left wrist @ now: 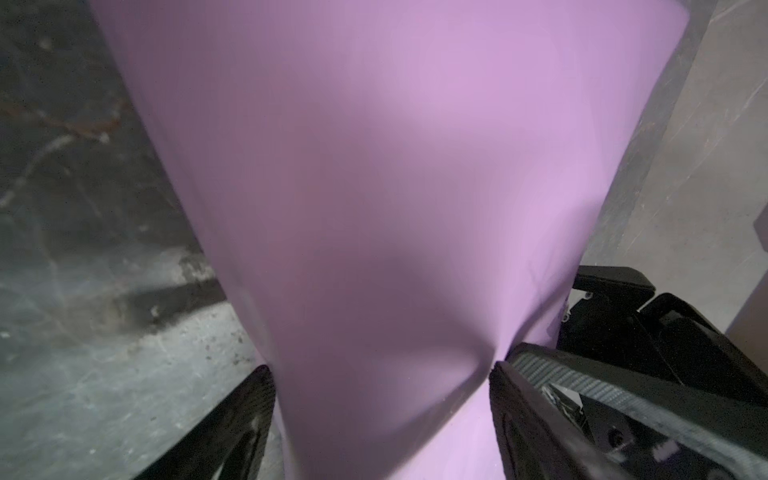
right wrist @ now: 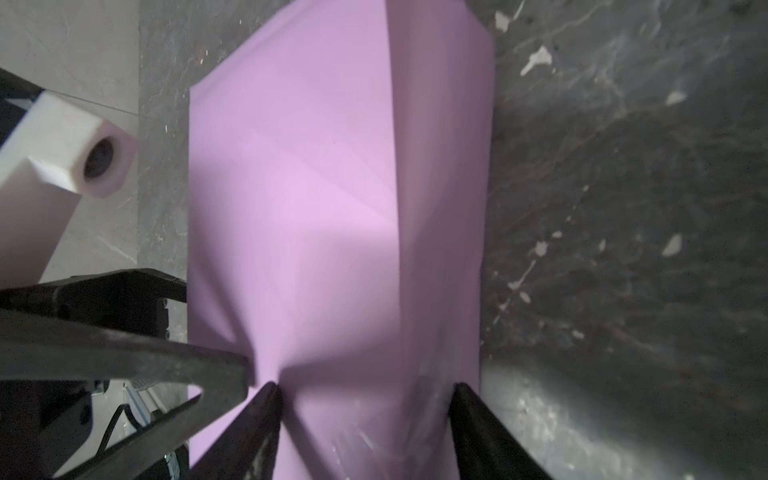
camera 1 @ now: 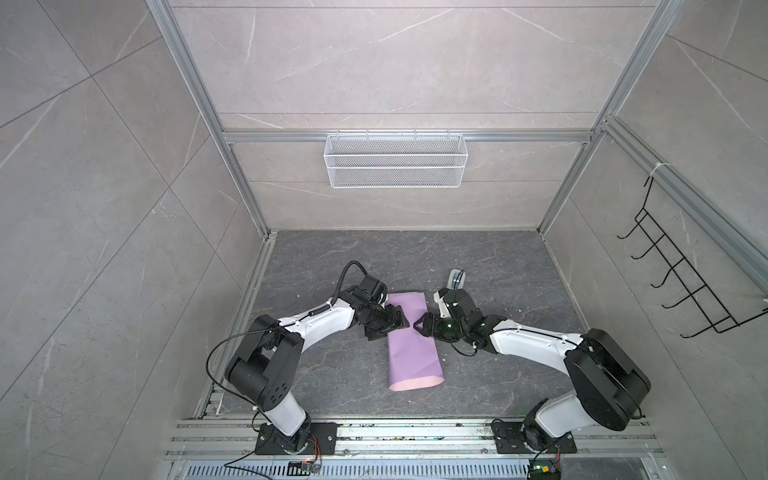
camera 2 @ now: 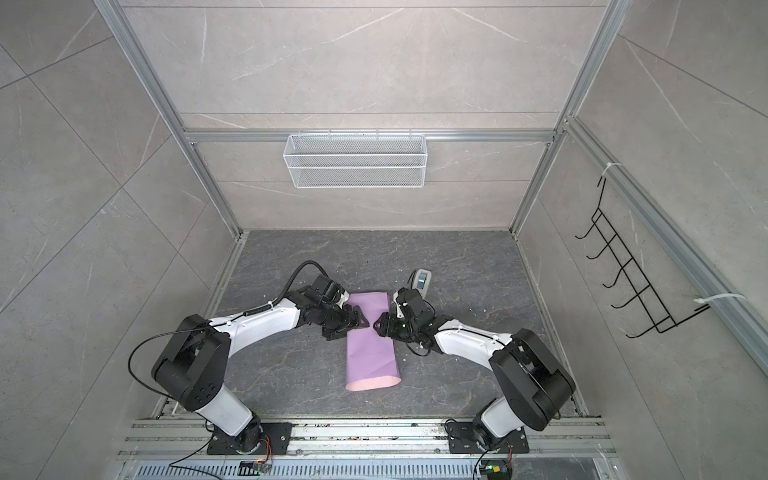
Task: Wrap the gift box in paper
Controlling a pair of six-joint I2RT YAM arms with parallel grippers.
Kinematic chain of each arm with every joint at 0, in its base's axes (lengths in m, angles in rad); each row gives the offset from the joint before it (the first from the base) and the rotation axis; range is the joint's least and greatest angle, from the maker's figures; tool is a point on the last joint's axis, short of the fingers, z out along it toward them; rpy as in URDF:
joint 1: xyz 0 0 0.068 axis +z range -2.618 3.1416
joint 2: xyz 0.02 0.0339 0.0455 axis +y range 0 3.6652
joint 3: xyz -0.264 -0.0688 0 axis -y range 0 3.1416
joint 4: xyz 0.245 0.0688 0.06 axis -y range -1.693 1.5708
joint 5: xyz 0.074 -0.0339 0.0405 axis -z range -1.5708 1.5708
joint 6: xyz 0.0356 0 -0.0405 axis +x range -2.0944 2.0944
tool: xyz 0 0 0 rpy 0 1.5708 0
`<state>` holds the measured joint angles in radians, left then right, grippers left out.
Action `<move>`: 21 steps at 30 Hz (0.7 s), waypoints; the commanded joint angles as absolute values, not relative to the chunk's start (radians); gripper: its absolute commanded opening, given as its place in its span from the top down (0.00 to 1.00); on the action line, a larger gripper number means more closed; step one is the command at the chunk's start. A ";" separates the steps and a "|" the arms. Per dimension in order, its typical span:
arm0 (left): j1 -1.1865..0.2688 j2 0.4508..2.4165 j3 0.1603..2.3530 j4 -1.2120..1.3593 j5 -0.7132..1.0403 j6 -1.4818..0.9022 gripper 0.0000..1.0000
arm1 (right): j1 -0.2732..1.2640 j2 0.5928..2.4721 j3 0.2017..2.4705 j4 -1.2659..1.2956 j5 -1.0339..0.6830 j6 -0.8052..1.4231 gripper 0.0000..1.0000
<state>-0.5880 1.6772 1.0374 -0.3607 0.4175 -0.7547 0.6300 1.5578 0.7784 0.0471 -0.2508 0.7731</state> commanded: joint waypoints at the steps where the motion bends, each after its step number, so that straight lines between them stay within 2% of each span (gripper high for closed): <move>1: -0.563 1.729 1.132 -0.361 0.399 -0.693 0.15 | 0.598 1.614 0.839 0.095 -0.234 0.753 0.35; 4: -0.532 1.771 1.192 -0.373 0.385 -0.658 0.13 | 0.575 1.654 0.883 0.090 -0.229 0.734 0.34; 9: -0.491 1.751 1.248 -0.440 0.354 -0.584 0.08 | 0.540 1.631 0.907 0.001 -0.199 0.664 0.20; 12: -0.491 1.640 1.160 -0.439 0.331 -0.557 0.04 | 0.537 1.529 0.864 -0.088 -0.175 0.570 0.16; 15: -0.510 1.510 1.012 -0.388 0.353 -0.557 0.02 | 0.547 1.419 0.794 -0.153 -0.225 0.529 0.14; 17: -0.539 1.440 0.924 -0.360 0.357 -0.555 0.02 | 0.573 1.351 0.751 -0.183 -0.246 0.517 0.13; 18: -0.556 1.406 0.881 -0.344 0.356 -0.555 0.02 | 0.591 1.321 0.735 -0.198 -0.247 0.514 0.07; 21: -0.594 1.343 0.777 -0.286 0.356 -0.557 0.04 | 0.657 1.288 0.709 -0.219 -0.229 0.520 0.06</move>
